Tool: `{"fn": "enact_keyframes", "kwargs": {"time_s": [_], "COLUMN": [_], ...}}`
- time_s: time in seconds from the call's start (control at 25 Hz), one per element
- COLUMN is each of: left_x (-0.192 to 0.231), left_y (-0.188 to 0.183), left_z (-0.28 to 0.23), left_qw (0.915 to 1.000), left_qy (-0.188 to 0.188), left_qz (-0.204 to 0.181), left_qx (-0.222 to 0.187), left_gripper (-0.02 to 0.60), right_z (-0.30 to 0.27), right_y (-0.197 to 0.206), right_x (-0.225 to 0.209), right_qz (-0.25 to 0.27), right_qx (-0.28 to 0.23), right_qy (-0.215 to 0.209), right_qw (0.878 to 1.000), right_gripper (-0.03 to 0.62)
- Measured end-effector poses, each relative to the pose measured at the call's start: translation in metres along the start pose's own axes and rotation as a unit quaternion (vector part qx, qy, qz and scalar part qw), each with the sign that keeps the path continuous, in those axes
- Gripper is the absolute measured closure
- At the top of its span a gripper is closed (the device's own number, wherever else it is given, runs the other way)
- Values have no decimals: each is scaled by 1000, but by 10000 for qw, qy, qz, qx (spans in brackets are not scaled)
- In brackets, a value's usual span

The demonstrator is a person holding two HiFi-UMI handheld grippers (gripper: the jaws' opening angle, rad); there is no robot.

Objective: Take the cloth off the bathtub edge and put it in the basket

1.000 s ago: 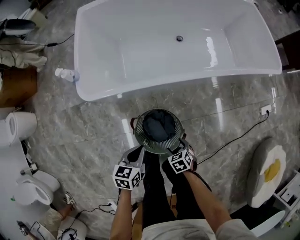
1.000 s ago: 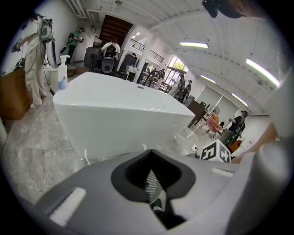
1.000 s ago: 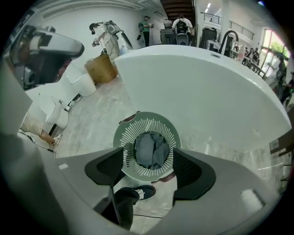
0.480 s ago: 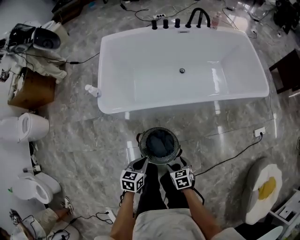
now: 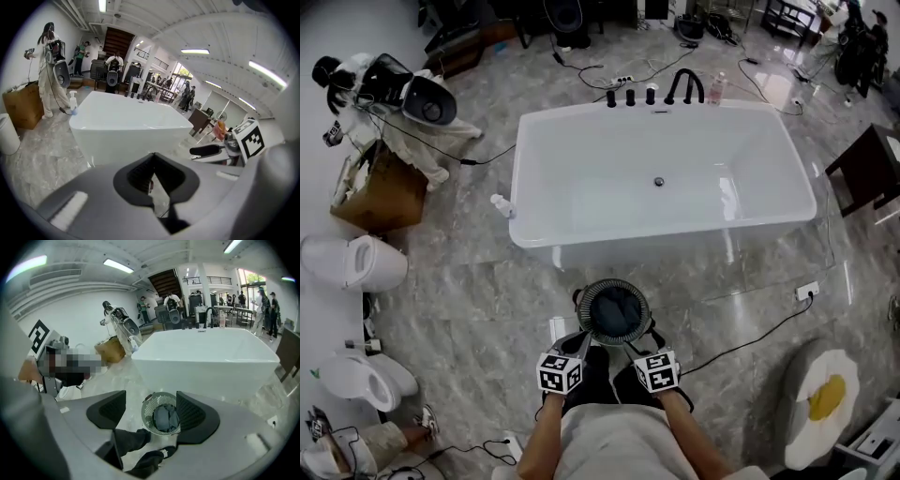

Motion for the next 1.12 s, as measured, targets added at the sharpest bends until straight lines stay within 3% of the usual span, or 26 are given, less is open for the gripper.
{"fn": "enact_keyframes", "kwargs": {"time_s": [0.16,0.6,0.76,1.12], "left_x": [-17,-39,-42,-39], "left_y": [-6,-7,-6,-7], "left_z": [9,6,6,10], "left_qw": [9997,9984,9981,9983], "left_qy": [-5,177,221,173], "left_qz": [-178,-536,-570,-551], "left_qx": [-185,13,17,6], "left_gripper": [525,525,525,525], "right_z": [18,44,46,48], "right_y": [5,1,1,-8], "right_x": [5,-1,0,-6], "right_qz": [24,26,28,-84], "right_qx": [-202,-493,-535,-673], "right_qy": [-157,-220,-221,-74], "right_qw": [9997,9985,9983,9977], "right_gripper": [283,291,348,538]}}
Point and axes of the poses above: the fingertips, and each gripper's own axes: z backward along the fingers, x to its left, y out of its underside, the point moved 2 cm from there along z, backward along the fingers, and after that the axes turned 11 degrees about y, right-handed, at the moved point
